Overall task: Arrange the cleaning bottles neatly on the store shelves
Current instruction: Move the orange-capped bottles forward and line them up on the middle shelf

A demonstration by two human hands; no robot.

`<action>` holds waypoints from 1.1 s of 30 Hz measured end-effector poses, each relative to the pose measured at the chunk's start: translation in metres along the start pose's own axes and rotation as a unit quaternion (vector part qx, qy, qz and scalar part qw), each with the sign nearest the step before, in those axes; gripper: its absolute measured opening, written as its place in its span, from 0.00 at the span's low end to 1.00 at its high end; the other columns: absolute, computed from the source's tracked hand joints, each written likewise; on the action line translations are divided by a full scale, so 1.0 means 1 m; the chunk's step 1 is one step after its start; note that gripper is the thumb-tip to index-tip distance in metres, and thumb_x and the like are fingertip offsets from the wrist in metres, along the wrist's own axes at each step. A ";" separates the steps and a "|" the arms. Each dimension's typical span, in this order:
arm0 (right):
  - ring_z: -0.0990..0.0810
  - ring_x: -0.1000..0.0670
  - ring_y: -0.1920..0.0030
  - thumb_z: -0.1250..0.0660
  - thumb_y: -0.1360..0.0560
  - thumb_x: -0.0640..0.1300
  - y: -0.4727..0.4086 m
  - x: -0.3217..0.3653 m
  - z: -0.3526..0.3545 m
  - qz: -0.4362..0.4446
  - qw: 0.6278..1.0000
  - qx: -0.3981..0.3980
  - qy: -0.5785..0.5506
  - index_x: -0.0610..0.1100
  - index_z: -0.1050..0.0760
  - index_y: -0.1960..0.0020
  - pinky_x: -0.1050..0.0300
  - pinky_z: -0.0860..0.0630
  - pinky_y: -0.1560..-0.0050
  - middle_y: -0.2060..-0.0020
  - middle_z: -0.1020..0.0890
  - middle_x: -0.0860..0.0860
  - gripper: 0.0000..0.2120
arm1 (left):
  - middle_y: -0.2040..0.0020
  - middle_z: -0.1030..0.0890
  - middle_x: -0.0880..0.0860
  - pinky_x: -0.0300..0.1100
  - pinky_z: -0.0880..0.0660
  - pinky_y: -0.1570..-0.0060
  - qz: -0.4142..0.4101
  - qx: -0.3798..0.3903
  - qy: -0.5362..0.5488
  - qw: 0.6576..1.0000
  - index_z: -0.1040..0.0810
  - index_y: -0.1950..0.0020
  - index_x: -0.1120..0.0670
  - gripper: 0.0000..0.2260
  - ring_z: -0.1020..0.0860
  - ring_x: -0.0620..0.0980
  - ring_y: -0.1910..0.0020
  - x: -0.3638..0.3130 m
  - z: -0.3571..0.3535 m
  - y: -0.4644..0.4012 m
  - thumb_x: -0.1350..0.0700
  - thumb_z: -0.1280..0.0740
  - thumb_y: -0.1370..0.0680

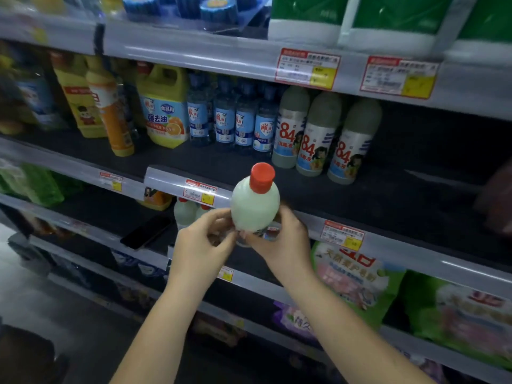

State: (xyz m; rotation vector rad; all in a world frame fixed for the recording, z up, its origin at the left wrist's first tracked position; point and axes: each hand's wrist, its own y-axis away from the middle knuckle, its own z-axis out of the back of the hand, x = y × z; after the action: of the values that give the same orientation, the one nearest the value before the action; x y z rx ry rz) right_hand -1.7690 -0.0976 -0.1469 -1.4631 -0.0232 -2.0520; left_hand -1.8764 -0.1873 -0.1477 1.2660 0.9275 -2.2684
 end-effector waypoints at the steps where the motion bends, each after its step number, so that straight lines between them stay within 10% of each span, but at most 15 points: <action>1: 0.25 0.59 0.50 0.23 0.37 0.45 -0.002 0.007 0.006 0.012 1.000 -0.005 -0.002 0.53 0.28 0.42 0.65 0.28 0.55 0.52 0.23 0.61 0.27 | 0.55 0.20 0.39 0.24 0.27 0.56 -0.013 -0.003 0.005 1.000 0.22 0.48 0.47 0.14 0.23 0.32 0.52 -0.006 0.001 -0.002 0.63 0.29 0.29; 20: 0.23 0.48 0.41 0.25 0.35 0.38 -0.068 0.010 0.048 0.001 0.996 -0.087 -0.014 0.50 0.30 0.36 0.48 0.24 0.42 0.41 0.21 0.49 0.30 | 0.55 0.20 0.44 0.26 0.25 0.54 -0.076 0.048 0.065 0.994 0.23 0.41 0.52 0.18 0.21 0.41 0.54 -0.037 -0.054 -0.072 0.68 0.33 0.28; 33: 0.24 0.49 0.40 0.25 0.35 0.41 -0.114 -0.005 0.040 0.002 0.996 -0.083 0.012 0.45 0.31 0.34 0.56 0.27 0.45 0.40 0.22 0.48 0.31 | 0.46 0.21 0.45 0.34 0.29 0.48 -0.050 0.075 0.049 0.995 0.31 0.32 0.47 0.24 0.24 0.43 0.47 -0.026 -0.069 -0.106 0.65 0.36 0.25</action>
State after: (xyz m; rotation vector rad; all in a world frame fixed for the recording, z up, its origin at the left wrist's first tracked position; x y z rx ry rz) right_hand -1.7886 0.0116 -0.0989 -1.5350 0.1652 -2.1106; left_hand -1.8851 -0.0630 -0.1133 1.4358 0.8851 -2.4112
